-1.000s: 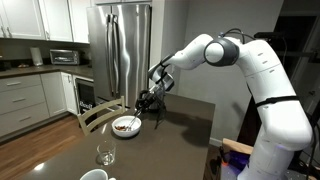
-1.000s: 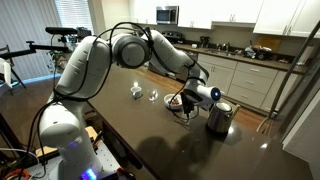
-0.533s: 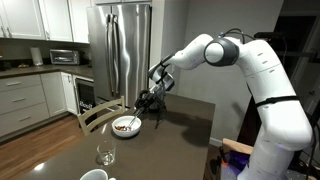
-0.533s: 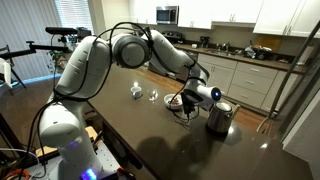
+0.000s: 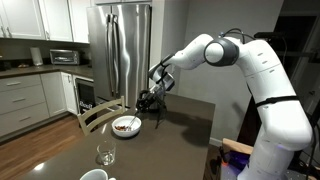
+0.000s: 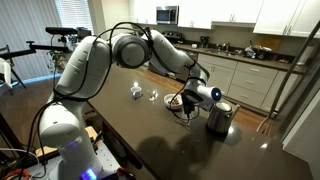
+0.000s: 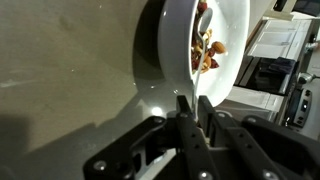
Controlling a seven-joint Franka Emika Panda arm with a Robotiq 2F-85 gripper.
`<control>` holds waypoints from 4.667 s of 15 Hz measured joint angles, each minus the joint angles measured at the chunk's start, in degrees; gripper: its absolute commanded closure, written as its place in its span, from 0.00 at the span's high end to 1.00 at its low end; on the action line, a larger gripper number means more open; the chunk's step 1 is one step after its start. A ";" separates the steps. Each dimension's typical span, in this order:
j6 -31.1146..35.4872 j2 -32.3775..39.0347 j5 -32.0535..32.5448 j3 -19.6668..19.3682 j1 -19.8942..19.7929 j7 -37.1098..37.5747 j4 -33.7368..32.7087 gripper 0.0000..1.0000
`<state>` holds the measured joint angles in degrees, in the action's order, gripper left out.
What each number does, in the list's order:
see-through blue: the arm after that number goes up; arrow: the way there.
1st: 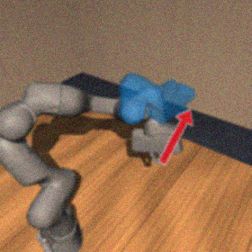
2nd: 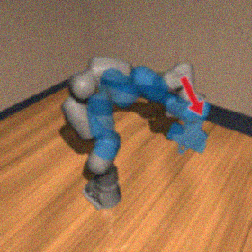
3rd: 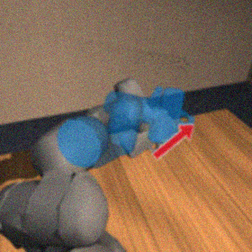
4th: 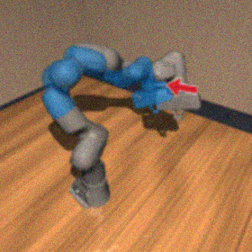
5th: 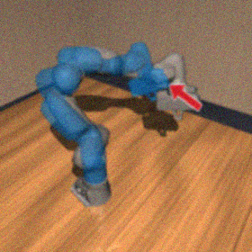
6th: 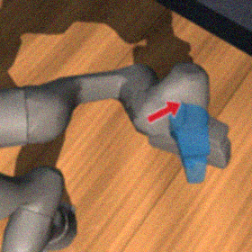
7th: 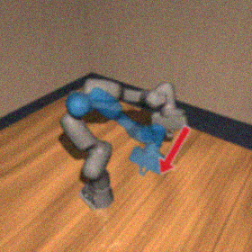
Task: Use the spoon to put some of the contents in the white bowl into the glass
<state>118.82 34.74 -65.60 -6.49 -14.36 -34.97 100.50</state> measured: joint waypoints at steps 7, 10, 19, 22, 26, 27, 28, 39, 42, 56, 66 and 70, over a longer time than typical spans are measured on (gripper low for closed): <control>-0.89 -0.24 2.92 -0.76 0.00 2.84 -0.65 0.17; -0.90 -0.24 3.88 -0.95 0.00 3.71 -0.68 0.06; -1.35 -0.43 4.65 -1.03 -0.14 4.87 -0.82 0.36; -1.35 -0.46 4.71 -1.03 -0.15 5.46 -0.82 0.55; -1.23 -0.88 4.71 -1.10 -0.15 7.84 -0.77 0.81; -1.01 -1.13 4.71 -1.15 -0.15 8.60 -0.65 0.86; -0.72 -1.50 4.71 -1.21 -0.15 9.28 -0.39 0.94; 6.75 -10.38 -6.78 0.37 0.50 11.83 12.27 1.00; 7.49 -11.63 -11.13 0.79 1.40 11.48 15.14 1.00; 0.61 -11.58 -12.47 -1.15 2.24 0.85 16.97 1.00; -2.24 -7.09 -9.09 -1.99 2.07 -2.55 11.60 1.00; -2.24 -4.88 -7.45 -1.98 2.07 -2.55 8.19 0.67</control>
<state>116.58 29.86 -73.05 -8.46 -12.30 -37.52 108.69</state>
